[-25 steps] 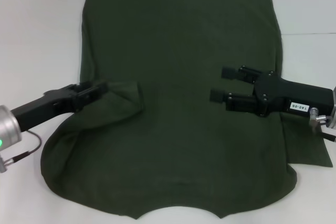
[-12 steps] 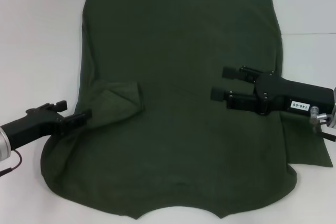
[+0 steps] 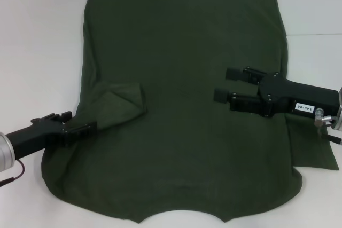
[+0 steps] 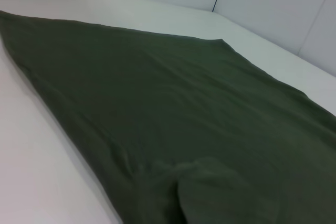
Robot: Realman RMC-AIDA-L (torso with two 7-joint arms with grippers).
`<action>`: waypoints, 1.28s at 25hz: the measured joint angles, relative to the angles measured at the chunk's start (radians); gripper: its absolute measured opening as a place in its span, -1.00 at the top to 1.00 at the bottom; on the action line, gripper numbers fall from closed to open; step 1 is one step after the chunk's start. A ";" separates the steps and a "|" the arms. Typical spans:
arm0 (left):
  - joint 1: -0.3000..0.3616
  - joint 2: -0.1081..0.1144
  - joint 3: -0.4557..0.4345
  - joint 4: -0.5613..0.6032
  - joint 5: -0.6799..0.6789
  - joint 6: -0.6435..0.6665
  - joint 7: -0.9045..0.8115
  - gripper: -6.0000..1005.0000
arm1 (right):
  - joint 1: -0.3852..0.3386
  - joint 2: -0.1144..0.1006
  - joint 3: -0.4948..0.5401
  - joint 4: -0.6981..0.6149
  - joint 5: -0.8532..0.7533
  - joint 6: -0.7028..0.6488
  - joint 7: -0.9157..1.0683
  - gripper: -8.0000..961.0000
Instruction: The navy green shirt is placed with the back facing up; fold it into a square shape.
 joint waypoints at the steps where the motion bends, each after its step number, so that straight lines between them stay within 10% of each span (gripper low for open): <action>1: 0.000 0.000 0.001 0.000 0.004 0.000 -0.001 -0.55 | 0.000 0.000 0.000 0.000 0.000 0.000 0.000 -0.92; 18: -0.011 0.000 0.014 0.004 0.030 0.023 -0.003 0.02 | 0.000 0.002 -0.002 0.000 -0.001 -0.001 -0.004 -0.92; 32: -0.020 0.004 0.006 0.017 0.028 0.103 -0.032 0.99 | 0.000 0.002 -0.006 0.000 -0.003 0.000 -0.005 -0.92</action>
